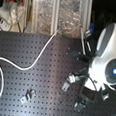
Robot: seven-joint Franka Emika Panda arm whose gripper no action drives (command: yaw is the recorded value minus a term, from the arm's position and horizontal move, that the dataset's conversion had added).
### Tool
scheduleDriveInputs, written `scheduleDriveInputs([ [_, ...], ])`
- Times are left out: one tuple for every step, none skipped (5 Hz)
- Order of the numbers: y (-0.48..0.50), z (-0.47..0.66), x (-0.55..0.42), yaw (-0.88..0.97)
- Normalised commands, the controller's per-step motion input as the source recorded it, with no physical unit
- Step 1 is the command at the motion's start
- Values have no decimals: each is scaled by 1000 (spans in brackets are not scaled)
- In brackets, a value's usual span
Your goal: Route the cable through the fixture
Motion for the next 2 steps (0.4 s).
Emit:
scheduleDriveInputs([
  [15,19,-600,94],
  [59,4,-212,0],
])
